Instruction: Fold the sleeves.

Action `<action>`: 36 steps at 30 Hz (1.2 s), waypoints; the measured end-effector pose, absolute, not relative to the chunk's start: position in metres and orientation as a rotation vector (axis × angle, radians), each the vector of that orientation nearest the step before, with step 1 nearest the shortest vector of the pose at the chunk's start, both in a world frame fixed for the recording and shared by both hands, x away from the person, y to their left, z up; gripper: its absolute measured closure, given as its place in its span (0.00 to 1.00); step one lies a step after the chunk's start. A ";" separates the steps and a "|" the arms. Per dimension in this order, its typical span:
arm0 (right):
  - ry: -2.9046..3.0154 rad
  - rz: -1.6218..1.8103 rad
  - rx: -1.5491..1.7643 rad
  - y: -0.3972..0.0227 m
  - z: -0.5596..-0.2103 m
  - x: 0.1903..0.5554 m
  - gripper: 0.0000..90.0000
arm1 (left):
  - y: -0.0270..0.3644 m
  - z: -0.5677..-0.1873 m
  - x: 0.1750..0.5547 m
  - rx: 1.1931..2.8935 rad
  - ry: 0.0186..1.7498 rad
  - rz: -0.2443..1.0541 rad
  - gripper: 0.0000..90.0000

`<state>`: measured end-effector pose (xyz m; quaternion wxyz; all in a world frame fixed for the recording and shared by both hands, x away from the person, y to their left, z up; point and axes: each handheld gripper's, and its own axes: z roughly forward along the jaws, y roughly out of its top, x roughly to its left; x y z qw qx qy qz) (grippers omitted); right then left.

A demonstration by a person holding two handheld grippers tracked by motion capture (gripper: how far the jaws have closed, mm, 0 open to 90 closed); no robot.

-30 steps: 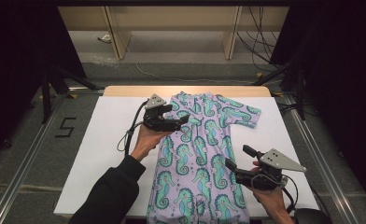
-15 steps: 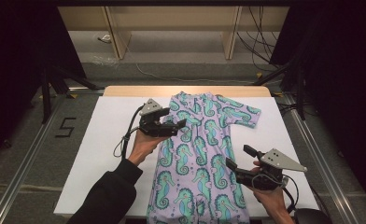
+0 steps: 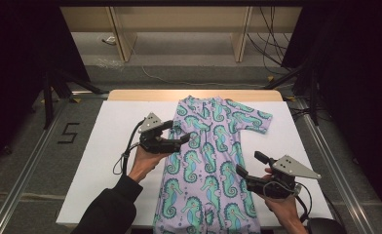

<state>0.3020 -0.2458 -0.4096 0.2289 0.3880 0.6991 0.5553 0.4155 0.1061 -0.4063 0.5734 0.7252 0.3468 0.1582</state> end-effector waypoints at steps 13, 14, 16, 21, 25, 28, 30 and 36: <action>1.918 1.521 1.072 -0.248 -0.409 0.302 0.22 | 0.118 -0.421 0.390 1.692 0.816 0.386 0.17; 1.918 1.521 1.072 -0.248 -0.409 0.302 0.22 | 0.118 -0.421 0.390 1.692 0.816 0.386 0.17; 1.915 1.518 1.074 -0.249 -0.409 0.303 0.22 | 0.120 -0.423 0.384 1.686 0.807 0.391 0.17; 1.916 1.507 1.079 -0.250 -0.409 0.304 0.22 | 0.122 -0.424 0.375 1.682 0.793 0.403 0.17; 1.911 1.510 1.075 -0.251 -0.408 0.305 0.22 | 0.126 -0.428 0.368 1.682 0.794 0.400 0.17; 1.913 1.505 1.074 -0.250 -0.408 0.306 0.22 | 0.128 -0.429 0.366 1.678 0.802 0.393 0.17; 1.915 1.494 1.072 -0.251 -0.408 0.308 0.22 | 0.130 -0.429 0.364 1.674 0.808 0.377 0.17; 1.902 1.462 1.080 -0.257 -0.407 0.314 0.23 | 0.135 -0.435 0.355 1.689 0.821 0.377 0.17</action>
